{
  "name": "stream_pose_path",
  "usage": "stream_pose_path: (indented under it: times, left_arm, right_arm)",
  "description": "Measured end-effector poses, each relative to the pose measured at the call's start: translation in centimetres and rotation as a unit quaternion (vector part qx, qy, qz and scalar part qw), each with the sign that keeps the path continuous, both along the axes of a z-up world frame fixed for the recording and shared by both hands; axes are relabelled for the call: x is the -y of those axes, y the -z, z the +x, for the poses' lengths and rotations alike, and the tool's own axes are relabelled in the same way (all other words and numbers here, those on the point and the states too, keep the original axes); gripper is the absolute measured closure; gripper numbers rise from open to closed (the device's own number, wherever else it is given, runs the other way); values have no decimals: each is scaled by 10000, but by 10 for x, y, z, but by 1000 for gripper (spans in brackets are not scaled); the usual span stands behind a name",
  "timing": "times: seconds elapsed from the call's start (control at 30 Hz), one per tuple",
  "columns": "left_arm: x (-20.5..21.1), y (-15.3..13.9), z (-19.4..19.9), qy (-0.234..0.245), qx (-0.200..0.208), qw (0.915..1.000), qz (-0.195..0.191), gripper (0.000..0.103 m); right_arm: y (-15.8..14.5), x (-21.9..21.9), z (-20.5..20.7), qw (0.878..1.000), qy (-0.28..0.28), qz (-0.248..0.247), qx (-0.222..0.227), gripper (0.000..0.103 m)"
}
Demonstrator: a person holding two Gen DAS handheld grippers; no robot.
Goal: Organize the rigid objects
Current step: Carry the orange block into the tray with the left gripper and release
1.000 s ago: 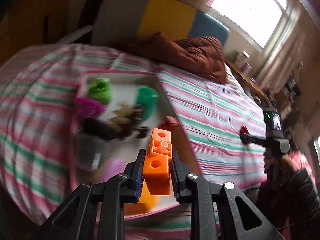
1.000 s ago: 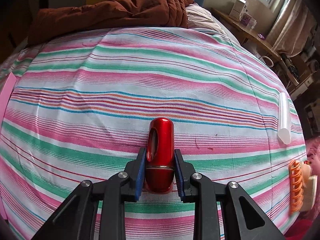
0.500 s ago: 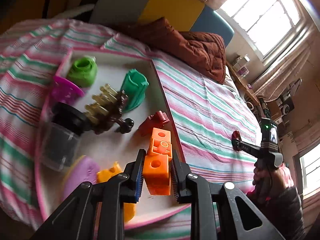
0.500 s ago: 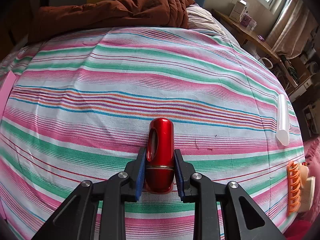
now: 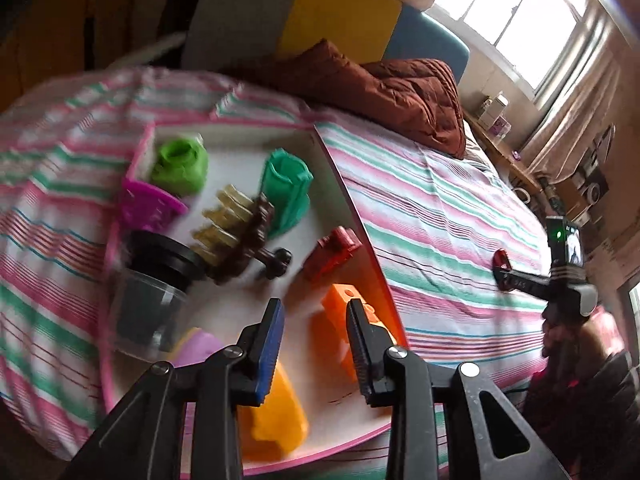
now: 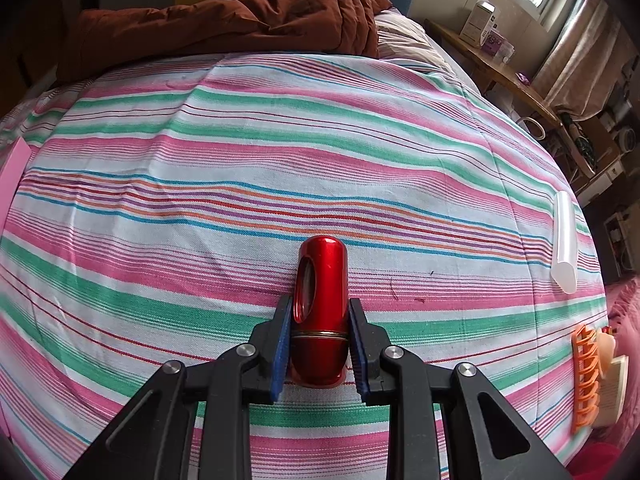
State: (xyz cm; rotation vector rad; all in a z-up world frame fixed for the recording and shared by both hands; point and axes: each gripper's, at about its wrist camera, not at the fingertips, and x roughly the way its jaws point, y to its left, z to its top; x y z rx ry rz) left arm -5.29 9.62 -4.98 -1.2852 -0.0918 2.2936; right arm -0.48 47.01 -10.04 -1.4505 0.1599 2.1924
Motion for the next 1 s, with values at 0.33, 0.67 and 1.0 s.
stream_pose_path:
  times: [0.33,0.67,1.0]
  left_arm:
    - [15,-18,18,-231,-703,9944,-756,65]
    - [26,-26,21,-598,-836,9905,-910,65]
    - [32,-25,22,-856,-891,9854,-1167,65]
  right_arm:
    - [-3,2,3,9995,39,-274,-122,77]
    - [-3,27,-3,9955,-475,-768,-282,77]
    - [-5,37,-7,9945,-679,-789,-98,77]
